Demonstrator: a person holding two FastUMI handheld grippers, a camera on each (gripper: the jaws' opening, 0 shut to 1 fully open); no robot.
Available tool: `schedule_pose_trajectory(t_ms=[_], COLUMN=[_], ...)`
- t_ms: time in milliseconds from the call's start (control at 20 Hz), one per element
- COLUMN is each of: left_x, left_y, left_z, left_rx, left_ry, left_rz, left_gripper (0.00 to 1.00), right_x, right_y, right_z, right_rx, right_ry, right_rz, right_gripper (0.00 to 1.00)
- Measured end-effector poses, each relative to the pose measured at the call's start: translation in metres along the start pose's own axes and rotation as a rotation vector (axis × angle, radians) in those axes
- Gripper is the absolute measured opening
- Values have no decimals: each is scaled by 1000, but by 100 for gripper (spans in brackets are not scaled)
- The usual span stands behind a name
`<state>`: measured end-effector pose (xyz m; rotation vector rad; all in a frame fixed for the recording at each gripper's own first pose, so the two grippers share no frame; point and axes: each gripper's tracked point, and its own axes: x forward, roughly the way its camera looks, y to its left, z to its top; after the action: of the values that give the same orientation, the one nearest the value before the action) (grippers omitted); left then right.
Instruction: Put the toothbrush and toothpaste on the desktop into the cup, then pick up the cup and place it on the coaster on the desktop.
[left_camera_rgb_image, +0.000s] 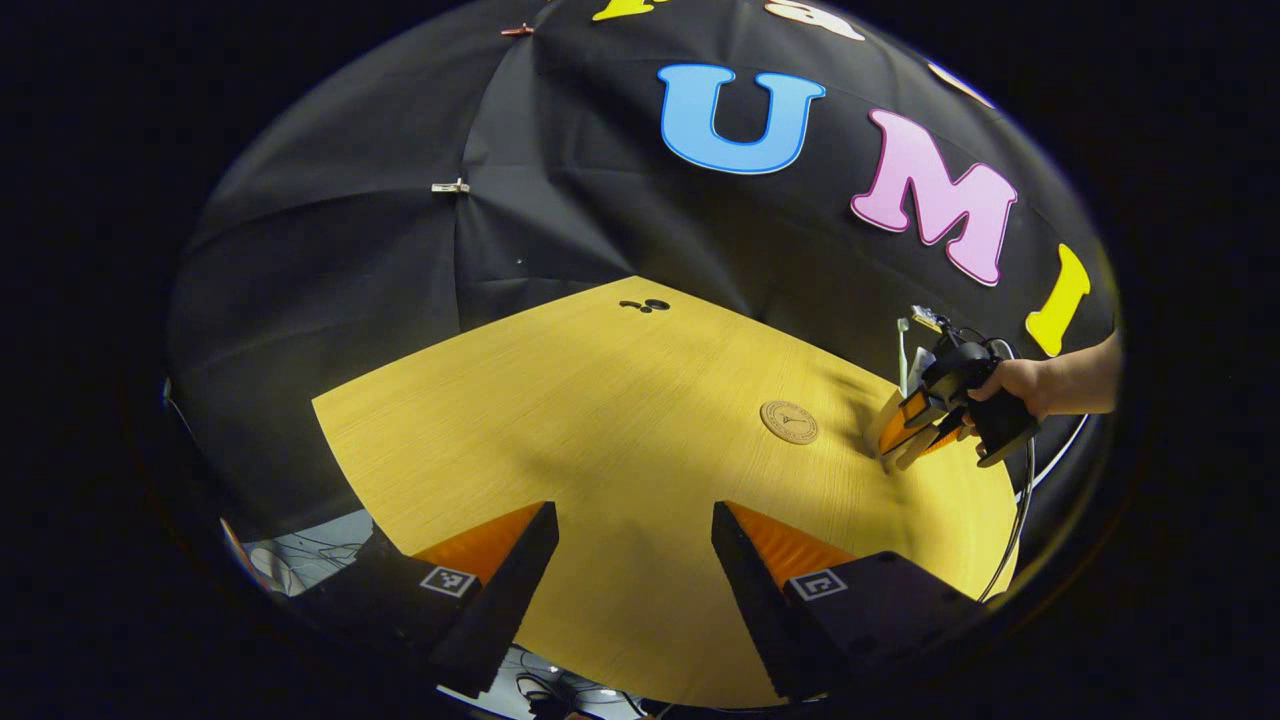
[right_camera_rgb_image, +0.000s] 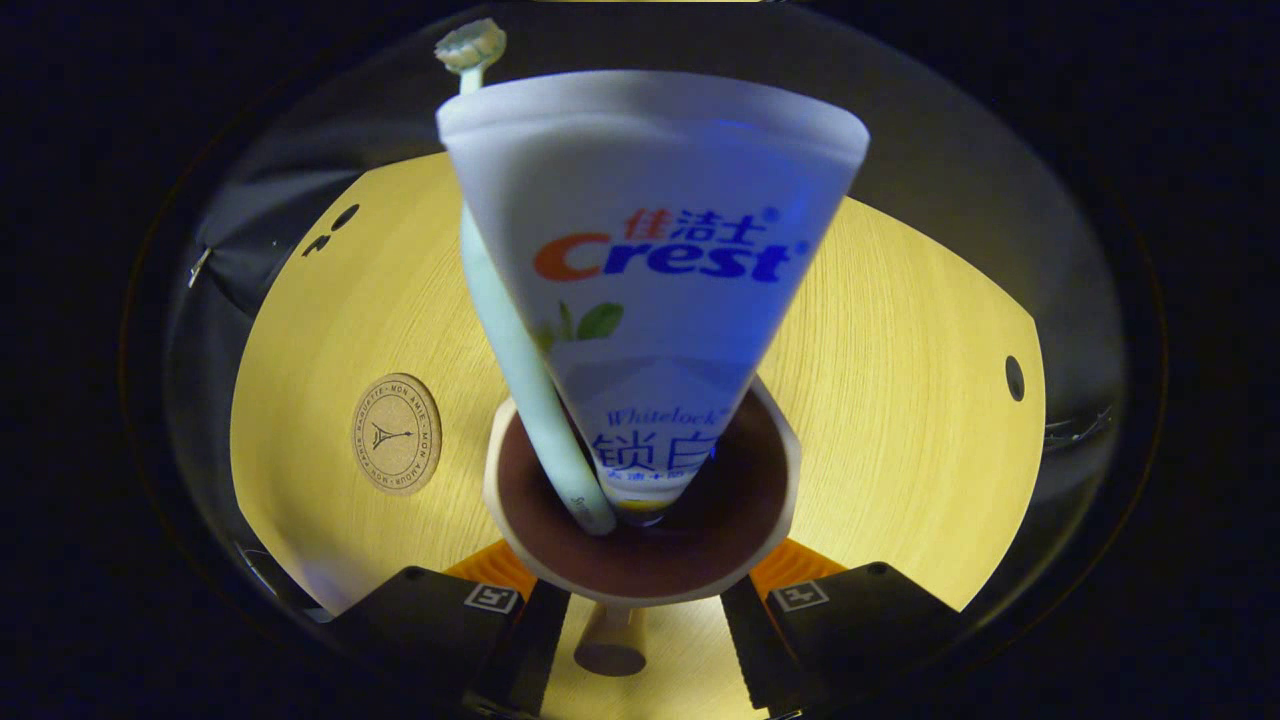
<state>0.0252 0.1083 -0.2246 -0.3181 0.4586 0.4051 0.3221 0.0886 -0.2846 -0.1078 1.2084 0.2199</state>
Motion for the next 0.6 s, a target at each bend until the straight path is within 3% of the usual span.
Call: schedule_pose_trajectory(t_ms=[150, 200, 450, 500, 600], left_x=[3, 3, 3, -2, -3], left_y=[-1, -2, -8, -10, -9], left_z=[-6, -6, -15, -11, -17], left_rx=[4, 1, 4, 7, 11], left_ry=[25, 32, 56, 58, 63], left_rz=[7, 3, -18, -20, -22], left_gripper=[98, 98, 98, 98, 98], right_x=[9, 11, 4, 2, -6], right_y=[6, 9, 5, 6, 16], right_z=[-9, -10, -10, -4, 7], right_rx=[-8, -11, -81, -95, -91], right_ry=[21, 23, -12, -36, -80], right_rz=[5, 10, -5, -10, 7], right_gripper=[56, 29, 37, 32, 32])
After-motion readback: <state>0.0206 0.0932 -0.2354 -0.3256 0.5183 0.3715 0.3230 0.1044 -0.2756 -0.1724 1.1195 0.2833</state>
